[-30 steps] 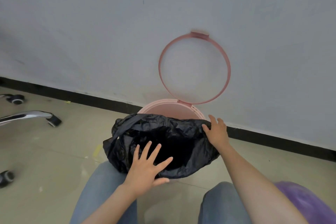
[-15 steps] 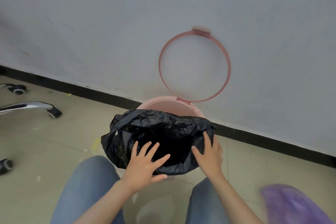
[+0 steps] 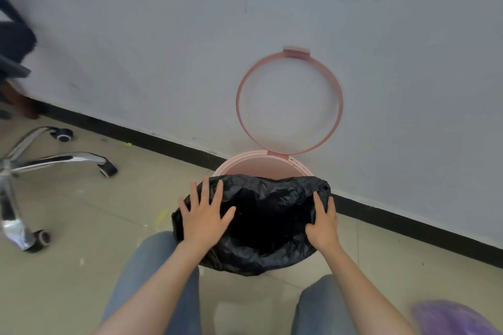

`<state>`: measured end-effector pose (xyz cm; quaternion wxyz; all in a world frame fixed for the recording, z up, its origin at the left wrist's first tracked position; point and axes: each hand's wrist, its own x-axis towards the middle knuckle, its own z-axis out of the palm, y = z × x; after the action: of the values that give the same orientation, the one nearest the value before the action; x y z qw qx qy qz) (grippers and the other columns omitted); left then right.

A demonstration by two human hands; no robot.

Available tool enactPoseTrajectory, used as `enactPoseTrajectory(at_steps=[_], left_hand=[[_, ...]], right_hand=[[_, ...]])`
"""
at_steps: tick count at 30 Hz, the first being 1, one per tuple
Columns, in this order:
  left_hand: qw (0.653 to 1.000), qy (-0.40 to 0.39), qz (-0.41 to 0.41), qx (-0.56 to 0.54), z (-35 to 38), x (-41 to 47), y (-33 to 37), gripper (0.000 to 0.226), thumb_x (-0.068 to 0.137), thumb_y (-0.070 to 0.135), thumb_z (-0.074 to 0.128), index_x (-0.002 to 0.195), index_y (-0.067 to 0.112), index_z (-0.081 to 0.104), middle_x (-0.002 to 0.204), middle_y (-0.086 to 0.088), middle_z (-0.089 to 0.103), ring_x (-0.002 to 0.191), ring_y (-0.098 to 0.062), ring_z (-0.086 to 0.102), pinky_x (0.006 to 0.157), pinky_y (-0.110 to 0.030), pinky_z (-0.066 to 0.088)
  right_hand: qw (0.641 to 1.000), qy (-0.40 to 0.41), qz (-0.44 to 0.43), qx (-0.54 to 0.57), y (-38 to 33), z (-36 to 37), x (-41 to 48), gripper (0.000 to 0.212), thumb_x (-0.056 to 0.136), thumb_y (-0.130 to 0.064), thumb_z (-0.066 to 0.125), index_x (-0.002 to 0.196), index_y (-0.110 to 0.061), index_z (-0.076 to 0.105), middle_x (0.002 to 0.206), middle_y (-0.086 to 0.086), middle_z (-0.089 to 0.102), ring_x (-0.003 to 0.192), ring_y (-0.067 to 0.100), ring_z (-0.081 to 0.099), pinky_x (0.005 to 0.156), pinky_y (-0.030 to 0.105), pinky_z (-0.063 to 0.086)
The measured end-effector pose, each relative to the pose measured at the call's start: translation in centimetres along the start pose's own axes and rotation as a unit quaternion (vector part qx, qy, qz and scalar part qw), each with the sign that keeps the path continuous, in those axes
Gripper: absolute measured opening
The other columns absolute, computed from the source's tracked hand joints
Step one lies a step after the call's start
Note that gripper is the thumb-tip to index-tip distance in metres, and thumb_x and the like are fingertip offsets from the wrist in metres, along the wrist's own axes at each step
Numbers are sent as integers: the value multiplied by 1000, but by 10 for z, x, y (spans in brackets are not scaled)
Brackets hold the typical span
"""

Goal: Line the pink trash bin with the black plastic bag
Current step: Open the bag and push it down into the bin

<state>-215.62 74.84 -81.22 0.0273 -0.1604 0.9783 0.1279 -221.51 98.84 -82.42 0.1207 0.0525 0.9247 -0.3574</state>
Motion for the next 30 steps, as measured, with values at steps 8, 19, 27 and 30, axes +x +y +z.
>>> enactPoseTrajectory(at_steps=[8, 19, 27, 30], left_hand=[[893, -62, -48, -444, 5, 27, -2, 74, 89, 31, 55, 145, 24, 7, 151, -6, 29, 135, -25, 33, 105, -32, 32], [853, -160, -121, -483, 7, 26, 12, 48, 94, 42, 39, 129, 9, 44, 131, -13, 54, 111, -26, 53, 95, -35, 42], [845, -231, -172, -451, 14, 14, 5, 64, 93, 55, 19, 125, 9, 52, 130, -17, 55, 117, -32, 51, 93, -34, 38], [830, -251, -170, -468, 14, 12, 4, 62, 94, 54, 15, 123, 13, 52, 130, -15, 55, 116, -30, 51, 93, -33, 36]], right_hand=[[999, -35, -14, 26, 6, -10, 6, 82, 83, 13, 46, 145, -28, 11, 156, 11, -11, 143, 33, 8, 113, 48, 29], [993, -108, -38, 11, 38, -39, -21, 85, 82, 15, 45, 144, -32, 10, 156, 5, -15, 144, 21, -4, 108, 27, 22], [985, -142, -31, -91, 43, -43, -44, 88, 84, 4, 50, 144, -32, -2, 156, 10, -15, 145, 27, -6, 113, 31, 22], [962, -130, -18, -237, 39, -54, -38, 83, 85, -28, 59, 144, -34, 2, 156, 11, 5, 143, 30, 11, 111, 43, 30]])
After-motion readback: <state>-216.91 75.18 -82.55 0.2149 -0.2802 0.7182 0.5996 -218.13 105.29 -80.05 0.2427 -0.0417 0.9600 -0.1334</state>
